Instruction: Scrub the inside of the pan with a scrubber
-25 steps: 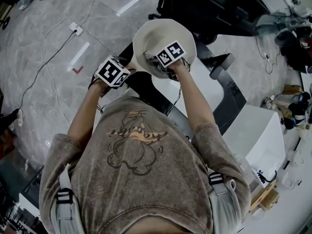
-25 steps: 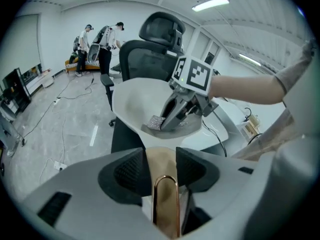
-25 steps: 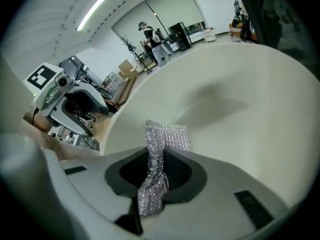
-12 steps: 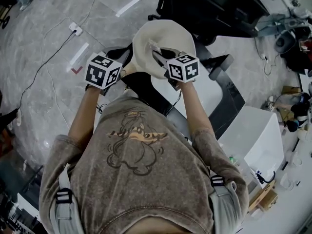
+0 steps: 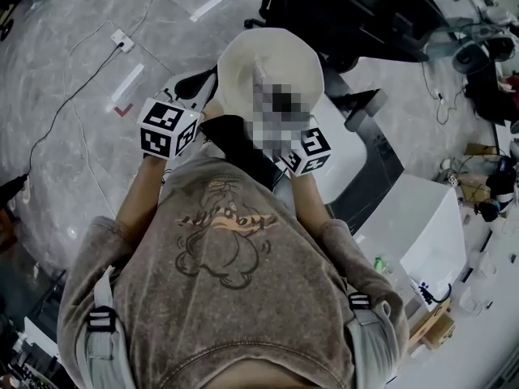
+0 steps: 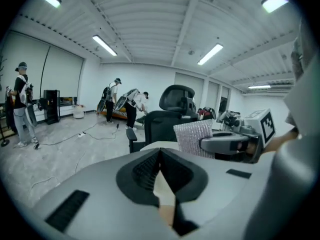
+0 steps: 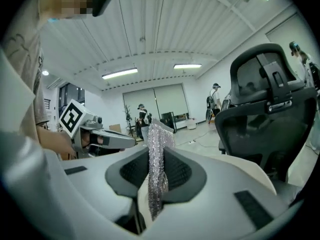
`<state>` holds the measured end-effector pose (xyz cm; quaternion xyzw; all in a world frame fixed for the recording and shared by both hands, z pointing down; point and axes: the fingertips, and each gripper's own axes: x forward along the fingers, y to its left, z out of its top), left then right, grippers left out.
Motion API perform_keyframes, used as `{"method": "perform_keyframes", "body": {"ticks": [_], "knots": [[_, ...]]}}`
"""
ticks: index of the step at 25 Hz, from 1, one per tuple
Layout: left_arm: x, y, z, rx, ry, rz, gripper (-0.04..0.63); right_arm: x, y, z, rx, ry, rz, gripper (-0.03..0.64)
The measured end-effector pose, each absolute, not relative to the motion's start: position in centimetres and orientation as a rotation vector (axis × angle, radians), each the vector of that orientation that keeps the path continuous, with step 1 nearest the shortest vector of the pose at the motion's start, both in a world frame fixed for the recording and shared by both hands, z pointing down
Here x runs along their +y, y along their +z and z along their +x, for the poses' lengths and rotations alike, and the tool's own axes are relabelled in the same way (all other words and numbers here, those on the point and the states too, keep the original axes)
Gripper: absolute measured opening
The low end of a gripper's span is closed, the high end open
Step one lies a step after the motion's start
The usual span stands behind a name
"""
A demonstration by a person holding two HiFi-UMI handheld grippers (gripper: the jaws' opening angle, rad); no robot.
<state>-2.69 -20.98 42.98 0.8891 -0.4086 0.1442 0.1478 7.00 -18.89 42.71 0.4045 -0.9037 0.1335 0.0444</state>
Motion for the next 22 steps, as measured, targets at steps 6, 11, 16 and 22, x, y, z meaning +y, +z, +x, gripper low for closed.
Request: {"method": "perform_keyframes", "body": {"ticks": [6,11,16,22], "knots": [[-20.7,41.9,-2.7,-1.233,0.291,2.625,0.018,-18.1,42.2,7.9,-2.812,0.422,1.345,0.084],[-20.9,41.9,-2.3,-1.210,0.278,2.631,0.018,-18.6,42.0,8.6,-2.814,0.426,1.357,0.084],[-20.7,41.8,-1.8,-1.199,0.271,2.636,0.018,-18.8,42.2,8.8,-2.767,0.365,1.378,0.083],[-20.7,41.5,-2.1,-1.213,0.265,2.637,0.018,-19.0,42.1,9.1,-2.752,0.366,1.404,0.081]]}}
